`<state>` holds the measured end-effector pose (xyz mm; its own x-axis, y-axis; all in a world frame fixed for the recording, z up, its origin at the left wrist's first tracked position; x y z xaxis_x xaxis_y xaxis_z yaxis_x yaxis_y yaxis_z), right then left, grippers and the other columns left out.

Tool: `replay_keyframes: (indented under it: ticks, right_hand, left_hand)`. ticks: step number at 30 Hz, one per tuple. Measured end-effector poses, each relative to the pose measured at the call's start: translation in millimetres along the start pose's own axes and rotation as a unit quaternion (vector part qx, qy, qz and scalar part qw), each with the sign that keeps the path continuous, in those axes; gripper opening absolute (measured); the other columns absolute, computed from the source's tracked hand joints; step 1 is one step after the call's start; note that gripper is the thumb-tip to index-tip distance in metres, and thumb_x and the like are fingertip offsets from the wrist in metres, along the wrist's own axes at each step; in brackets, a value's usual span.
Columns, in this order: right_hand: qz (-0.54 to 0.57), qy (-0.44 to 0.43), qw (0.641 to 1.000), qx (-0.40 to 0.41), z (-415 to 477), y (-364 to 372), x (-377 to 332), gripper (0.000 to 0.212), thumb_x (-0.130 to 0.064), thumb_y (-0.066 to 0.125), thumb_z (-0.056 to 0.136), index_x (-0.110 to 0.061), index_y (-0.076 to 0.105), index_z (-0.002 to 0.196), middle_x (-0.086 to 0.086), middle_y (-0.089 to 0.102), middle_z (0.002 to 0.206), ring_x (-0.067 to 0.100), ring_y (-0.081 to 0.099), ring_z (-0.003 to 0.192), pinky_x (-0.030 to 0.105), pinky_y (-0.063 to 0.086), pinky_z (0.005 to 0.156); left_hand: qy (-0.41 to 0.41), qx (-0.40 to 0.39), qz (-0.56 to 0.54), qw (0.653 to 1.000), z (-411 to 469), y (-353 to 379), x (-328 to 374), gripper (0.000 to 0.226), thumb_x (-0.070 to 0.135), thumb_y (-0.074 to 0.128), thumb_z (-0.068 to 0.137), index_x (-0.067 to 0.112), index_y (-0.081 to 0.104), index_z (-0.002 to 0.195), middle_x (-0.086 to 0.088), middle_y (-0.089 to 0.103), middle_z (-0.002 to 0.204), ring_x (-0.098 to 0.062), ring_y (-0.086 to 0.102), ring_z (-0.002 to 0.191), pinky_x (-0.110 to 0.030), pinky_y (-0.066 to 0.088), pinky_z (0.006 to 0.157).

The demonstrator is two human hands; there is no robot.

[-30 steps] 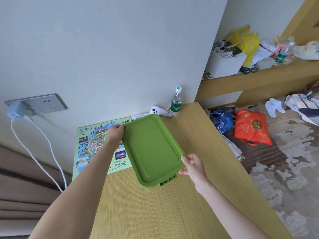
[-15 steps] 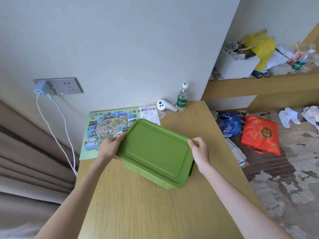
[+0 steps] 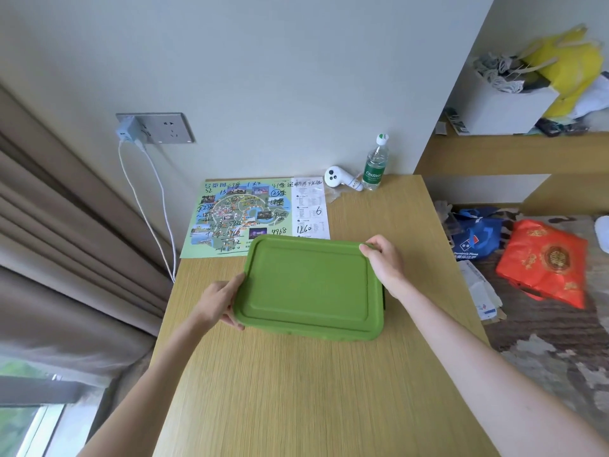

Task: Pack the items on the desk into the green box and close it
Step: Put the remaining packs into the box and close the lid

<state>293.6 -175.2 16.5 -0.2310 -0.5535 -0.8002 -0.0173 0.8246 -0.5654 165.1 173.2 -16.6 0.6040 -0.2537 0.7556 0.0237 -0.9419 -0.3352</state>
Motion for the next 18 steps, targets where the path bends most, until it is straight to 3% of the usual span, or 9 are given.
replay_keyframes:
  ticks: [3,6,9,11,12,15,18]
  right_hand:
    - [-0.041,-0.009,0.999,-0.022,2.9,1.8,0.1,0.013,-0.03,0.059,0.092,-0.017,0.057,0.094,-0.005,0.06,0.09,0.011,0.053,0.077,0.024,0.035,0.058]
    - [-0.115,-0.056,0.992,-0.008,-3.7,-3.8,-8.8,0.023,-0.029,0.055,0.095,-0.012,0.052,0.11,0.001,0.055,0.111,0.018,0.053,0.097,0.032,0.044,0.079]
    - [-0.207,-0.147,0.966,0.04,-27.9,-5.1,-25.8,0.041,-0.027,0.054,0.096,-0.005,0.044,0.129,0.011,0.049,0.132,0.026,0.046,0.122,0.037,0.04,0.101]
    - [-0.247,-0.171,0.953,0.031,-46.7,4.5,-29.0,0.059,-0.032,0.049,0.098,-0.003,0.029,0.146,0.014,0.03,0.154,0.028,0.027,0.142,0.038,0.022,0.117]
    - [-0.264,-0.174,0.949,0.02,-54.0,9.7,-27.4,0.065,-0.035,0.044,0.1,-0.004,0.019,0.151,0.011,0.015,0.161,0.025,0.015,0.148,0.037,0.012,0.119]
    - [-0.323,-0.19,0.927,-0.009,-68.4,22.1,-17.2,0.07,-0.045,0.027,0.102,-0.008,0.0,0.154,0.007,-0.011,0.162,0.019,-0.008,0.15,0.034,0.0,0.12]
    - [-0.329,-0.202,0.922,-0.014,-72.8,26.0,-10.0,0.069,-0.049,0.019,0.102,-0.01,-0.005,0.154,0.004,-0.017,0.161,0.016,-0.014,0.149,0.035,0.001,0.122]
  left_hand:
    - [0.032,0.043,0.163,0.985,-4.2,-4.9,14.8,0.059,0.056,0.038,0.097,0.004,0.062,0.08,-0.02,0.07,0.064,-0.031,0.07,0.059,-0.037,0.057,0.06]
    - [0.088,0.16,0.403,0.897,-9.5,-15.5,42.5,0.053,0.063,0.033,0.094,0.018,0.054,0.076,-0.002,0.068,0.072,-0.026,0.064,0.071,-0.031,0.041,0.06]
    - [0.162,0.225,0.401,0.873,-16.1,-6.6,63.9,0.04,0.056,0.039,0.095,0.018,0.049,0.104,-0.003,0.058,0.104,-0.028,0.06,0.089,-0.035,0.043,0.065]
    - [0.244,0.222,0.37,0.869,-19.8,8.5,73.8,0.045,0.048,0.042,0.098,0.013,0.044,0.127,-0.005,0.048,0.128,-0.025,0.052,0.114,-0.04,0.05,0.078]
    - [0.279,0.207,0.368,0.863,-19.8,16.7,76.4,0.05,0.045,0.041,0.099,0.013,0.04,0.137,-0.003,0.042,0.141,-0.023,0.045,0.127,-0.043,0.048,0.092]
    - [0.309,0.152,0.407,0.846,-14.0,35.0,73.3,0.06,0.046,0.031,0.102,0.019,0.017,0.155,0.009,0.013,0.162,-0.009,0.01,0.148,-0.041,0.021,0.119]
    - [0.311,0.144,0.421,0.839,-8.8,39.3,66.7,0.061,0.046,0.025,0.102,0.021,0.009,0.156,0.013,0.001,0.162,-0.002,-0.005,0.148,-0.037,0.013,0.121]
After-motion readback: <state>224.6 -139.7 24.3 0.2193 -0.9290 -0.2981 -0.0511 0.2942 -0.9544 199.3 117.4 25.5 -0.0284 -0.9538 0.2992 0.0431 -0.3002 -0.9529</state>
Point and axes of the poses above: each hand's wrist, its own z-axis towards the middle knuckle, its own y-axis out of the palm, x = y × z, the point moved 8 cm from there along z, towards the middle knuckle
